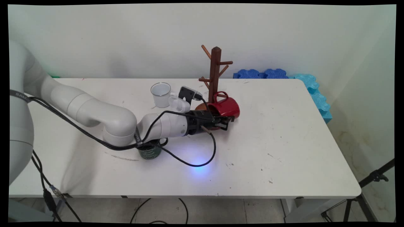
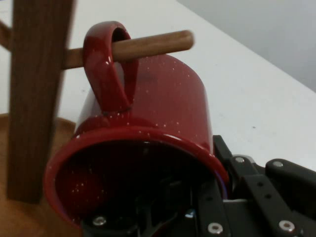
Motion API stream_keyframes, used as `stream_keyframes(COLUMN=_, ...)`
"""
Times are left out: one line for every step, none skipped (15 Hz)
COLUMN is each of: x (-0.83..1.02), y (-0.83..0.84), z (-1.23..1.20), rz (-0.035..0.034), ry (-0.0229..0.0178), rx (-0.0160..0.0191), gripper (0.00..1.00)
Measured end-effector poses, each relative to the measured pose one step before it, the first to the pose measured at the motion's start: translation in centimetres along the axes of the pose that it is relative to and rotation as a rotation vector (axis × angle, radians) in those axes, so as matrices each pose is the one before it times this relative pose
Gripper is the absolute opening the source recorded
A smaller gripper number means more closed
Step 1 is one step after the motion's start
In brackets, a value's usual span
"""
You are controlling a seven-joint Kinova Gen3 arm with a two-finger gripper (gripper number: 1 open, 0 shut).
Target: Place the picked object on the table
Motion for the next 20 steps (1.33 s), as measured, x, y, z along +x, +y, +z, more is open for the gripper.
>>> stream_keyframes(x=0.125, y=0.275, z=-0.066, rz=-0.00071, ry=0.00192, rx=-0.00765, gripper=0.0)
stream_keyframes(x=0.193, y=0.367, z=-0.076, rz=-0.00124, ry=0.00353, rx=-0.00916, gripper=0.0)
stream_keyframes(x=0.23, y=0.41, z=-0.068, rz=-0.00193, ry=0.0041, rx=-0.00967, gripper=0.0)
stream_keyframes(x=0.244, y=0.43, z=-0.052, rz=-0.00233, ry=0.00418, rx=-0.00782, gripper=0.0)
stream_keyframes(x=0.205, y=0.374, z=-0.062, rz=-0.00233, ry=0.00292, rx=-0.00647, gripper=0.0)
stream_keyframes(x=0.225, y=0.405, z=-0.064, rz=-0.00279, ry=0.00295, rx=-0.00702, gripper=0.0)
stream_keyframes(x=0.2, y=0.421, z=-0.113, rz=-0.00253, ry=0.00152, rx=-0.00738, gripper=0.0)
stream_keyframes(x=0.162, y=0.355, z=-0.121, rz=-0.00233, ry=0.00037, rx=-0.00555, gripper=0.0)
stream_keyframes(x=0.177, y=0.381, z=-0.141, rz=-0.00293, ry=0.00007, rx=-0.0053, gripper=0.0)
stream_keyframes(x=0.191, y=0.381, z=-0.148, rz=-0.0025, ry=-0.00046, rx=-0.0046, gripper=0.0)
stream_keyframes(x=0.169, y=0.322, z=-0.153, rz=-0.00227, ry=-0.00062, rx=-0.00372, gripper=0.0)
stream_keyframes(x=0.197, y=0.368, z=-0.205, rz=-0.00274, ry=-0.00113, rx=-0.00431, gripper=0.0)
stream_keyframes(x=0.202, y=0.359, z=-0.222, rz=-0.00223, ry=-0.0015, rx=-0.00437, gripper=0.0)
stream_keyframes(x=0.177, y=0.288, z=-0.237, rz=-0.00133, ry=-0.00133, rx=-0.00353, gripper=0.0)
stream_keyframes(x=0.187, y=0.304, z=-0.263, rz=-0.00129, ry=-0.00215, rx=-0.00347, gripper=0.0)
stream_keyframes(x=0.21, y=0.254, z=-0.317, rz=-0.00051, ry=-0.00215, rx=-0.00295, gripper=0.0)
stream_keyframes(x=0.21, y=0.184, z=-0.388, rz=0.00067, ry=-0.00224, rx=-0.00203, gripper=0.0)
stream_keyframes(x=0.176, y=0.113, z=-0.362, rz=0.0004, ry=-0.00194, rx=-0.00126, gripper=0.0)
stream_keyframes(x=0.229, y=0.1, z=-0.458, rz=0.00168, ry=-0.00245, rx=-0.00201, gripper=0.0)
stream_keyframes(x=0.232, y=0.039, z=-0.498, rz=0.00222, ry=-0.00297, rx=-0.00097, gripper=0.0)
